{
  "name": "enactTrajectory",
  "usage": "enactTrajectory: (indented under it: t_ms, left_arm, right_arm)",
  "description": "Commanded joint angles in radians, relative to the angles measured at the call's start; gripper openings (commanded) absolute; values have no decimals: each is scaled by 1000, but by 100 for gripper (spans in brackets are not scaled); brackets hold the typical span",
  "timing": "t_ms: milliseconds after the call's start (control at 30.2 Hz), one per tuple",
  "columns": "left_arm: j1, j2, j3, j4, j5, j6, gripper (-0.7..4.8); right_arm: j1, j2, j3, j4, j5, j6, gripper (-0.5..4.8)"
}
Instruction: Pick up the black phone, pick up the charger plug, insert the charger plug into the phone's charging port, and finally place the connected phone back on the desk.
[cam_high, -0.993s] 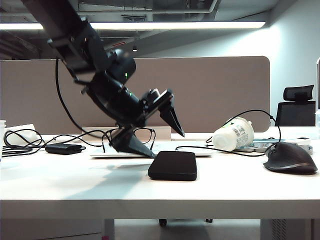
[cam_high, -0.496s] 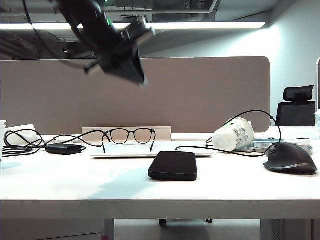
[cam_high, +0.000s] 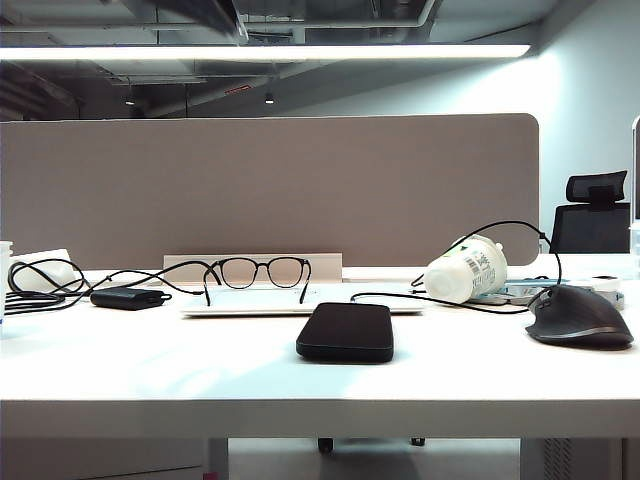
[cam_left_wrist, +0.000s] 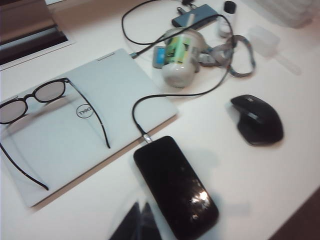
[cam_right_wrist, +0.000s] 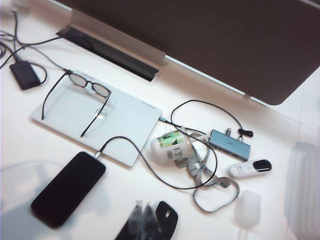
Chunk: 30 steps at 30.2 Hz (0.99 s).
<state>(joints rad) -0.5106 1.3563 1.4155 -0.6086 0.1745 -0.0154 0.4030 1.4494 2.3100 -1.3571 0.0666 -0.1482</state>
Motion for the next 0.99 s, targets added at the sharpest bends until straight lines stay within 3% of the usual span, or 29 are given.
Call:
enactTrajectory:
  t_ms: [33,132,397,695,993]
  left_arm:
    - [-39,-84,-44,-3,-41,8,-6]
    - [-80,-155,-95,-3,-90,8,-6]
    - [-140,-278,-285,82,-93,4,-6]
    - [-140,-346,-508,238,-112,4,-6]
    - [-141,-346,-645,388,-156,5,-6]
  right_arm:
    - [2,-17,-1,-27,-23,-4,-2]
    - [3,-29,-41,-26,-53,-1,-2]
    - [22,-87,-330,39,-172,-2,-2]
    - [87,-284,-861,443,-204,29,-2]
    - [173,-379,-1233,690,-199,29,-2]
